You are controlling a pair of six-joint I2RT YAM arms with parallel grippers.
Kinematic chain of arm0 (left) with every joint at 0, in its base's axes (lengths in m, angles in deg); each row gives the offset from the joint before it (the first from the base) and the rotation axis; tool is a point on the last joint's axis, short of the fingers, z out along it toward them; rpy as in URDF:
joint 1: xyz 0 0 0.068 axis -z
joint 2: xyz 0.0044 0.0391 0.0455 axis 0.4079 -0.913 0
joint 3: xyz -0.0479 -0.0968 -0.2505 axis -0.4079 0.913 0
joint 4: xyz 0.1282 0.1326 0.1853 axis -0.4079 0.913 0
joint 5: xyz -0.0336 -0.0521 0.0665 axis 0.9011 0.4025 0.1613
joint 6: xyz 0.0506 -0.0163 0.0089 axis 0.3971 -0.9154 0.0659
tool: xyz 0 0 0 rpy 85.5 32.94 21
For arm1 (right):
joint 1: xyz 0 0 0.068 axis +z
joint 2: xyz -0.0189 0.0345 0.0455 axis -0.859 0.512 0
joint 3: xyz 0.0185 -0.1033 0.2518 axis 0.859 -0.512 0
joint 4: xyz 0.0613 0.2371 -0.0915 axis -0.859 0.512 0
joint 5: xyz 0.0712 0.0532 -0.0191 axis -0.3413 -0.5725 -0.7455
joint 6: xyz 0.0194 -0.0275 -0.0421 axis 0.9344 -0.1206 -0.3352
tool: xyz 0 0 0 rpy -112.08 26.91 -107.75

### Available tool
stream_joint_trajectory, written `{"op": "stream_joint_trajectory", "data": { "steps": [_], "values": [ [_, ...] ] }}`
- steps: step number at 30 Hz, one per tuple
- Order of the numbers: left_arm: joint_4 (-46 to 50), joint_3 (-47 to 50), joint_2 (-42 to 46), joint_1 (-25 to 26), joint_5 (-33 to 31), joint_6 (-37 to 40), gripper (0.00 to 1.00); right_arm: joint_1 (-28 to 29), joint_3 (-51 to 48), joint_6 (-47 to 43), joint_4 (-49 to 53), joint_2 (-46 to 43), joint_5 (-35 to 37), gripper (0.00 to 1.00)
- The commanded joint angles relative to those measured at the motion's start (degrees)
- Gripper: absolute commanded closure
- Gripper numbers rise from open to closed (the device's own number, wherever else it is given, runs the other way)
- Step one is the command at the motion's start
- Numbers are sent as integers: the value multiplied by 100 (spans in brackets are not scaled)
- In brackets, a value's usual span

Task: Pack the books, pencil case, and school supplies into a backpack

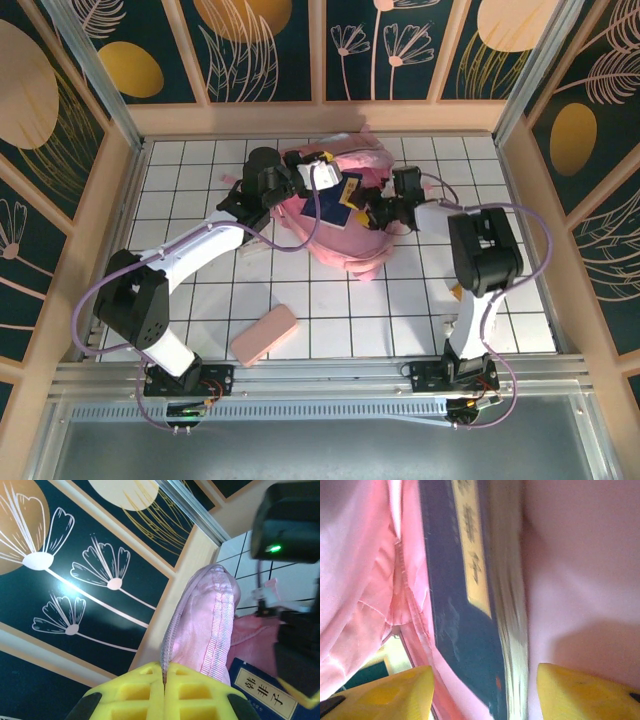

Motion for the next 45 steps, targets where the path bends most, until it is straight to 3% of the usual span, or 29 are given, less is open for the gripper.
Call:
{"op": "stream_joint_trajectory", "data": {
  "steps": [1,4,8,13,19,24,33,36,42,45],
  "values": [
    [-778,-60,196,25,-37,-142,100,460,-852,1224,-143,-828,1358,45],
    [-786,-20,194,25,2,-174,100,884,-1354,2083,-335,-1283,2204,46],
    [-790,-11,176,26,42,-202,100,1166,-1234,2440,-960,-915,2369,49],
    [-736,-11,202,26,57,-205,100,1417,-1033,3031,-1499,-488,2816,60],
    [-694,83,290,26,50,-110,100,1484,-920,3193,-1717,-321,3450,64],
    [-687,160,349,22,66,-78,100,1442,-960,3215,-2034,-336,3706,75],
    [-657,173,352,27,84,-11,100,1542,-886,3241,-1323,-491,4031,67],
    [-679,195,344,24,110,-13,100,1575,-937,3238,-1460,-386,4027,73],
    [-691,199,334,24,122,-15,100,1507,-1074,3146,-1922,-245,3861,98],
    [-618,200,365,27,86,57,100,1434,-1052,2756,-1870,-399,3849,100]
  ]
}}
